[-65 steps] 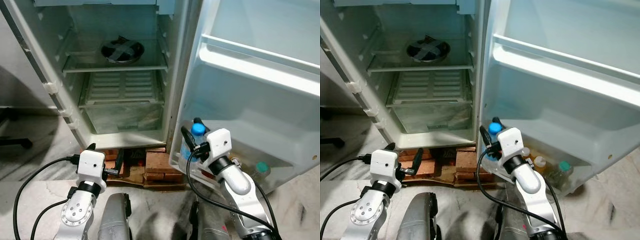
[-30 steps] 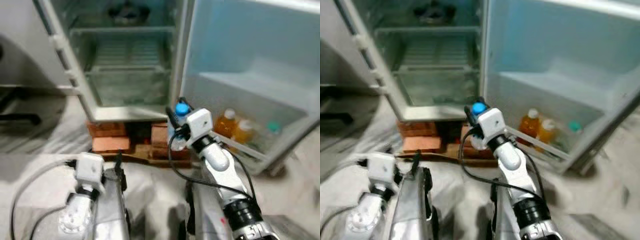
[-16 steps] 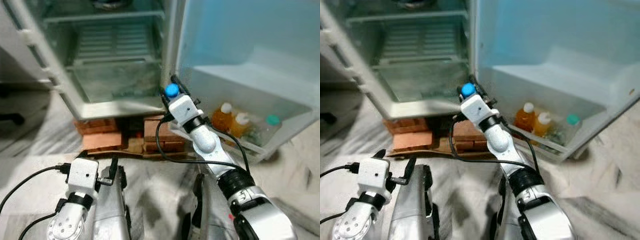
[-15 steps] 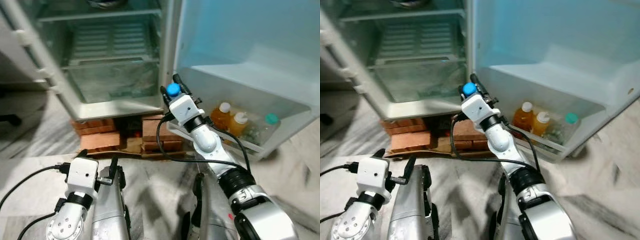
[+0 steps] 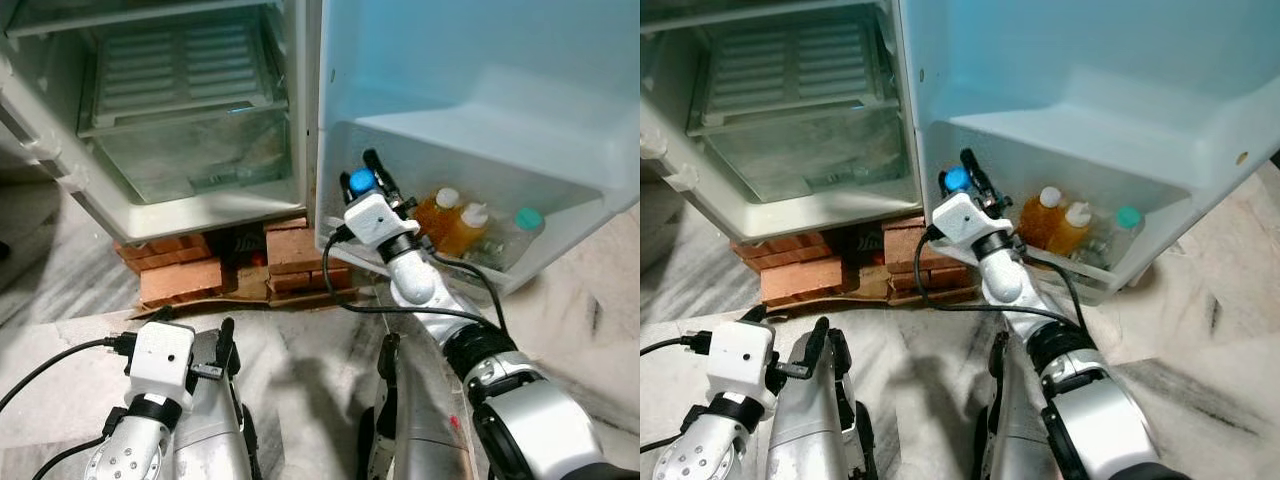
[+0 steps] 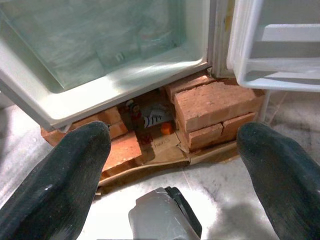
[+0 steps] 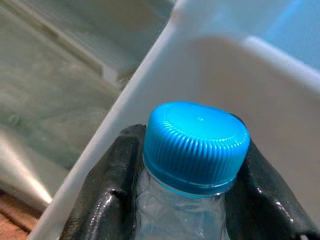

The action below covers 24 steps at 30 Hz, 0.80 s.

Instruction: Restocking fridge

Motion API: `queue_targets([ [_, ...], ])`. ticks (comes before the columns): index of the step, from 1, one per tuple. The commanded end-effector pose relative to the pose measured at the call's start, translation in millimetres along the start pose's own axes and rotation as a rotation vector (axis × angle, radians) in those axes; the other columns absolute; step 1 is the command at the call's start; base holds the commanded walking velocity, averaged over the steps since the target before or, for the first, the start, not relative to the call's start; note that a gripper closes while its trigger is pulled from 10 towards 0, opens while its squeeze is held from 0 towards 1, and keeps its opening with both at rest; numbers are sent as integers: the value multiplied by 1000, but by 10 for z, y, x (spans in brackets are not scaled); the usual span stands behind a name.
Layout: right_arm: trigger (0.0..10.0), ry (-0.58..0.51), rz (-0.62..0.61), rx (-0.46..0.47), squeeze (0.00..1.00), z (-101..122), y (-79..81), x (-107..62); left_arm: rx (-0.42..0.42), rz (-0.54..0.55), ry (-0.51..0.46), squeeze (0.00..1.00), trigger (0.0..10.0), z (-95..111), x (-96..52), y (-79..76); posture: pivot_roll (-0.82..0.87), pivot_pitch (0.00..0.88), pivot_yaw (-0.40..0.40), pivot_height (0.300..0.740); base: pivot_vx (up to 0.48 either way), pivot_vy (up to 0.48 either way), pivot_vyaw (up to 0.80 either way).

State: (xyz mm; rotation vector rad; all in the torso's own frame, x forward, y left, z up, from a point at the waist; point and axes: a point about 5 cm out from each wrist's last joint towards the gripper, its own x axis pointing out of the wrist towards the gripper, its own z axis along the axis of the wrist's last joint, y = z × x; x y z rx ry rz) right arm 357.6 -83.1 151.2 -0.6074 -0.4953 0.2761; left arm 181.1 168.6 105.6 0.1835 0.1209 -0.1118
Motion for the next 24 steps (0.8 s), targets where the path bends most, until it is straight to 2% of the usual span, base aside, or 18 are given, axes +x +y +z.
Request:
queue_targets([
  [1, 10000, 87, 9, 94, 0, -101, 99, -79, 9, 11, 12, 0, 10000, 2, -50, 0, 165, 312, -31, 522, 0, 0, 0],
  [4, 10000, 147, 7, 170, 0, -171, 167, -142, 8, 14, 19, 0, 10000, -2, -64, -11, 168, 311, -37, 522, 0, 0, 0],
  [12, 10000, 213, -19, 217, 0, -272, 140, -187, 5, 11, 25, 0, 10000, 1, -55, -23, 166, 304, -41, 522, 0, 0, 0],
  [18, 10000, 278, 5, 284, 0, -359, 128, -222, -1, 5, 29, 0, 10000, -22, -14, -43, 158, 286, -49, 522, 0, 0, 0],
  [20, 10000, 278, -5, 294, 992, -364, 104, -215, -1, 3, 30, 0, 10000, -25, 0, -45, 158, 283, -49, 522, 0, 0, 0],
  [24, 10000, 274, -13, 301, 1000, -359, 68, -190, 0, 2, 29, 0, 10000, -31, 26, -41, 156, 273, -48, 522, 0, 0, 0],
])
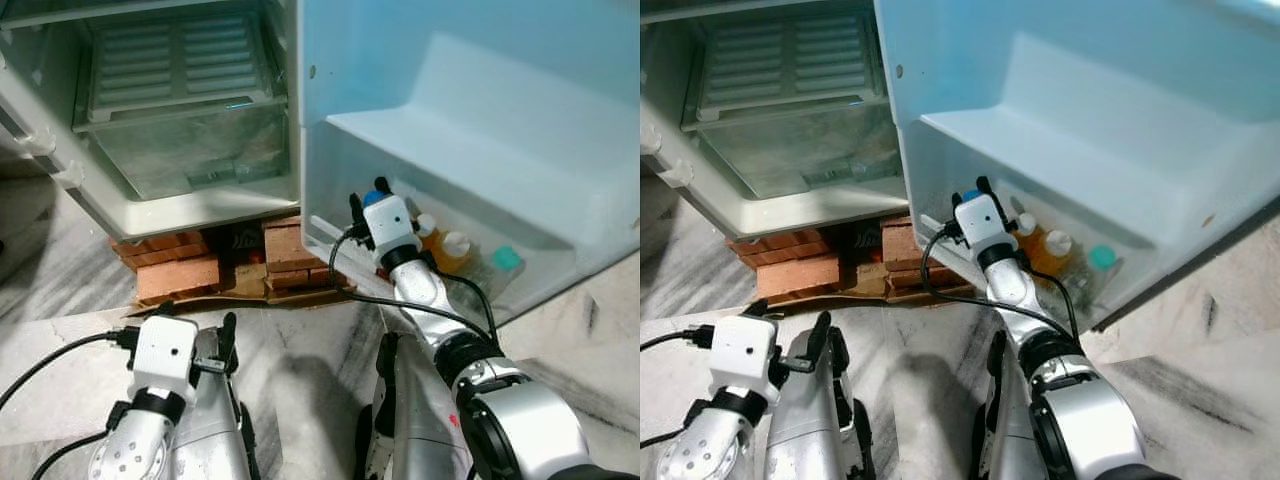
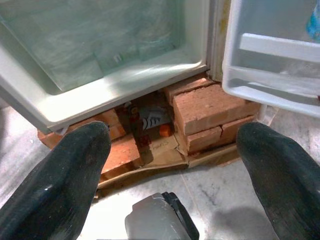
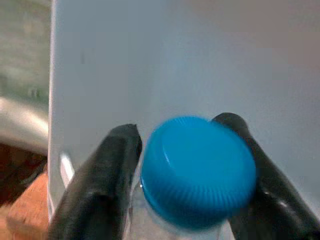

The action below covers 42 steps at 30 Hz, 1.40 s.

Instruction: Restocking fridge

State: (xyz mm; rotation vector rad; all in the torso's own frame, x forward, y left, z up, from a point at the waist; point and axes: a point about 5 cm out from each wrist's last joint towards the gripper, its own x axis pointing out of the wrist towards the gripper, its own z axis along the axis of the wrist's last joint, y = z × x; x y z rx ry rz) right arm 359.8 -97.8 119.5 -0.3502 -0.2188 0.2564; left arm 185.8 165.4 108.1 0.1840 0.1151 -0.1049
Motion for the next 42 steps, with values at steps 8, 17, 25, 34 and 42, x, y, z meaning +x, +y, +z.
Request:
queue_targets([
  [8, 10000, 4, -24, 13, 1000, 12, -108, 28, -4, -11, 50, 0, 10000, -132, 43, -22, 147, 244, -49, 522, 0, 0, 0],
  [17, 10000, -64, -32, 15, 1000, 112, -186, 59, 19, 1, 22, 0, 10000, -112, 169, 24, 140, 208, -44, 522, 0, 0, 0],
  [25, 10000, -136, -50, 117, 1000, 108, -238, -81, 38, 16, -10, 0, 10000, -97, 340, 104, 127, 129, -34, 522, 0, 0, 0],
  [34, 10000, -103, -67, 228, 0, -82, -94, -607, 38, -4, -25, 0, 10000, -175, 468, 44, 89, 41, -13, 522, 0, 0, 0],
  [42, 10000, 7, -105, 265, 0, -177, -85, -917, 56, 15, -35, 0, 10000, -271, 538, 97, 50, 0, 17, 522, 0, 0, 0],
])
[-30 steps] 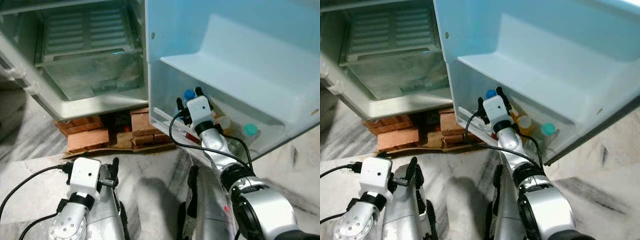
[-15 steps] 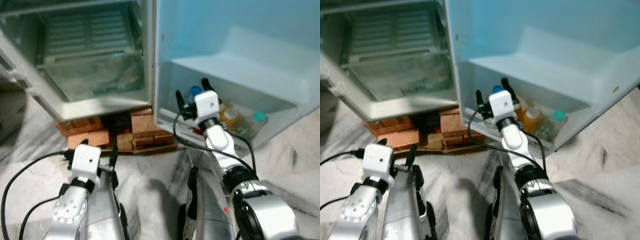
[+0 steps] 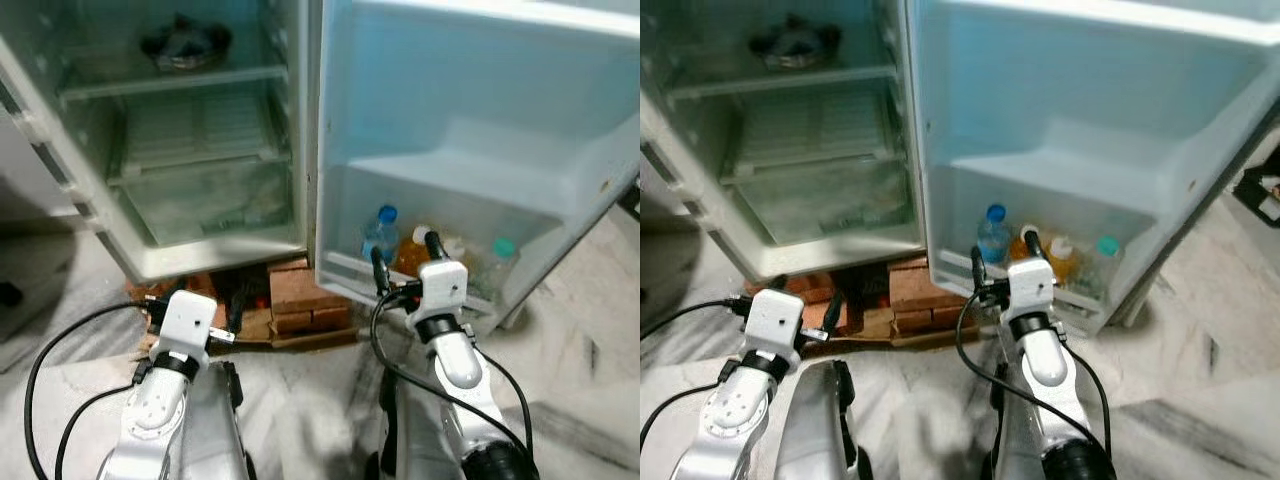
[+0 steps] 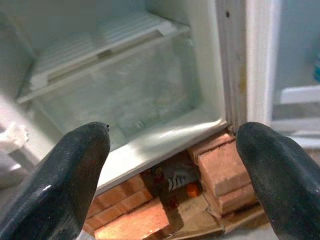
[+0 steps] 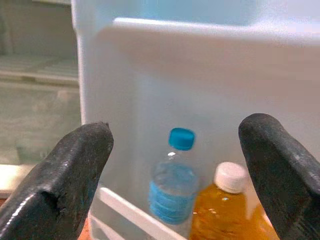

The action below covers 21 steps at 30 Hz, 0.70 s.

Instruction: Restocking fridge

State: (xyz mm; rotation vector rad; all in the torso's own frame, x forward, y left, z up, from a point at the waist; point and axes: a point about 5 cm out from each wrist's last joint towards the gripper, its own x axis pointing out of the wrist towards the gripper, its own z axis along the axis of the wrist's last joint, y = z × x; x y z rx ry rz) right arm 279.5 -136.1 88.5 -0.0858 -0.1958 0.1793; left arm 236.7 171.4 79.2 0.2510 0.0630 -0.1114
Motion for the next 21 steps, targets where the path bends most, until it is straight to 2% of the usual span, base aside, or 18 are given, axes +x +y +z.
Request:
queue_targets([
  [1, 10000, -4, -5, 20, 0, 52, -27, -21, -11, 15, 7, 0, 10000, -21, 29, 36, 47, 0, 20, 522, 0, 0, 0],
  [3, 10000, -10, -21, 26, 0, 98, -53, -51, 4, 12, -24, 0, 10000, 19, 106, 35, 41, 0, 30, 527, 0, 0, 0],
  [8, 10000, -13, -29, 30, 0, 166, -35, 14, 10, 10, -67, 0, 10000, 95, 245, 45, 27, 0, 36, 557, 0, 0, 0],
  [14, 10000, -1, -24, 30, 0, 208, -35, -11, 4, -15, -73, 0, 10000, 78, 274, 9, 15, 0, 29, 597, 0, 0, 0],
  [21, 10000, 49, -51, 47, 0, 123, -101, -85, -4, -25, -70, 0, 10000, 45, 268, -29, 4, 0, 23, 637, 0, 0, 0],
])
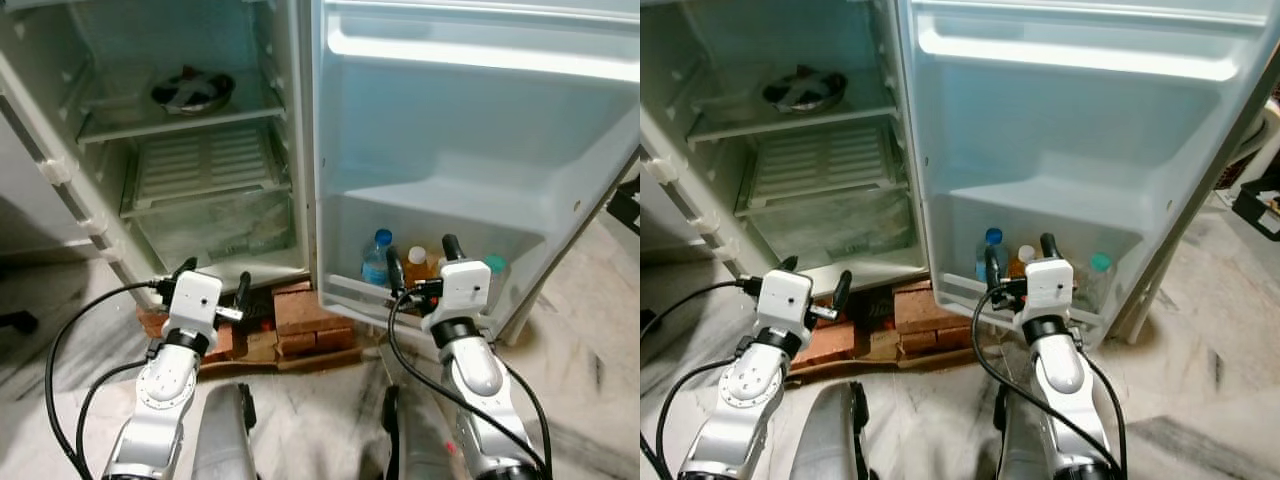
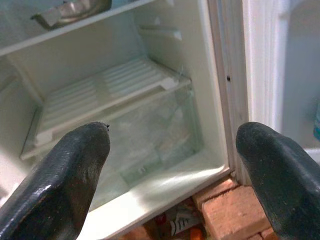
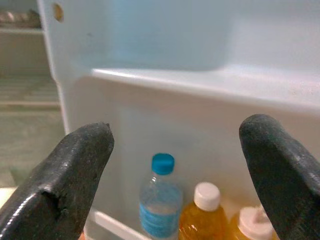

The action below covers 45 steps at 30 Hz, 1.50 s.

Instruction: Restocking fridge

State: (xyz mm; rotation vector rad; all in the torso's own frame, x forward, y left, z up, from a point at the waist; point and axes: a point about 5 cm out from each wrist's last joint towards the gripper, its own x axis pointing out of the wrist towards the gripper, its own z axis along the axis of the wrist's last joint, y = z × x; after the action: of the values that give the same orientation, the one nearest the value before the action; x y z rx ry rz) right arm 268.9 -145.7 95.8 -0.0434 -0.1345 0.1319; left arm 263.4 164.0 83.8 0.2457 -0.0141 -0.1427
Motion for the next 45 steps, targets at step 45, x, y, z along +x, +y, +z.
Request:
queue_targets([
  [45, 10000, 68, 95, 25, 0, -68, 60, -1, 15, 55, 51, 0, 10000, -89, 70, -16, -3, 0, 29, 740, 0, 0, 0],
])
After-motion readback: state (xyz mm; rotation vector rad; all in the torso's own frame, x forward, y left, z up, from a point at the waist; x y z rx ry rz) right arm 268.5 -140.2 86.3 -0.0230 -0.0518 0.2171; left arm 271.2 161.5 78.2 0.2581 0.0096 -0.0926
